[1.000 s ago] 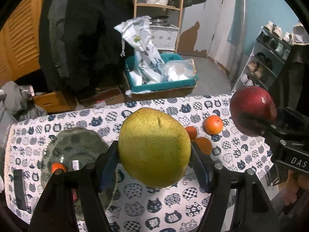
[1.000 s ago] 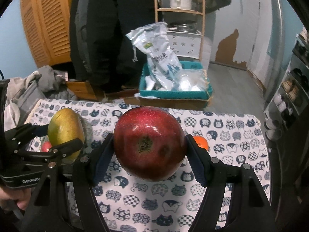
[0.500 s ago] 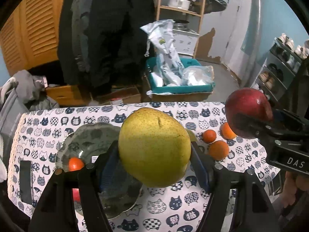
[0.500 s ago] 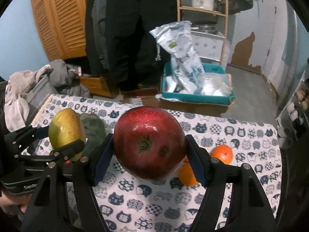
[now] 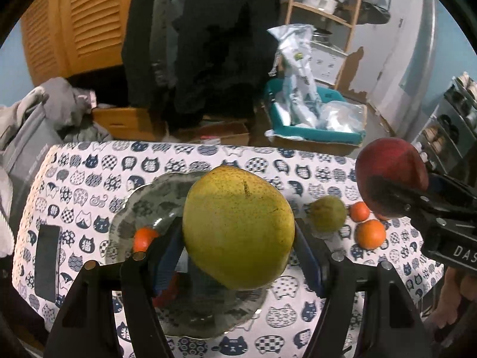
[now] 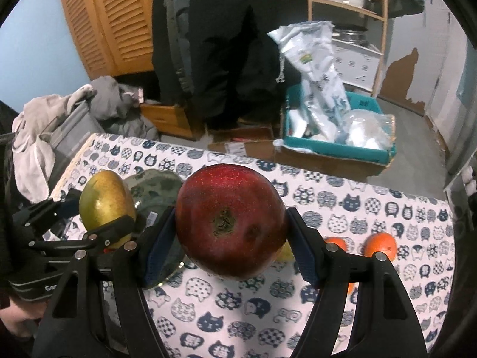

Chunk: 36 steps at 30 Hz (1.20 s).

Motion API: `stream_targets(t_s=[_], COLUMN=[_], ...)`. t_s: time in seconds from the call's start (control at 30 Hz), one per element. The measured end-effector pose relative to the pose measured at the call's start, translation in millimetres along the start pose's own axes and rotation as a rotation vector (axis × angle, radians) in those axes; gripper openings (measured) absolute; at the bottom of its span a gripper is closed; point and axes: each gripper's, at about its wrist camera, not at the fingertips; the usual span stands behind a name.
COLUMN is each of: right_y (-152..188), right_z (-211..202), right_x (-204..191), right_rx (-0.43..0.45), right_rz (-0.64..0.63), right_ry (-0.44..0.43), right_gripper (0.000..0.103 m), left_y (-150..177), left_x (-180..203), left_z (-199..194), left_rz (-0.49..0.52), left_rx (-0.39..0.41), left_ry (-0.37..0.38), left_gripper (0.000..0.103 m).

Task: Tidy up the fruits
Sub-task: 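Carry the pear in left tool while right tool carries the apple toward the green bowl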

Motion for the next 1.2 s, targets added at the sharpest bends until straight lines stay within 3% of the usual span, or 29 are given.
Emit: stream_targets(t_s=[0.37, 0.67, 1.2], right_y=[-11.6, -9.2, -6.1], right_z=[46.1, 84.7, 101.6], right_x=[-25.9, -43.1, -49.6], right_rx=[-0.064, -0.13, -0.167], right_rz=[-0.008, -0.015, -0.002], right_ry=[-0.07, -0.104, -0.132], right_gripper=[0.073, 0.073, 0.073], left_y=[3.7, 12.7, 17.2], left_x=[-41.6, -62.3, -66.9], left_z=[34.3, 59.4, 74.7], left_rz=[-0.062, -0.11, -0.104], left_rx=[-0.07, -0.154, -0.2], left_ry=[-0.064, -0.067, -0.057], left_gripper=[0.072, 0.073, 0.073])
Point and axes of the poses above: each gripper's, at about its wrist camera, not at the fingertips, and z roughly the way its jaws point, x to its right, y to its underside, and after that the axes turned 7 degrees about -z, right-handed
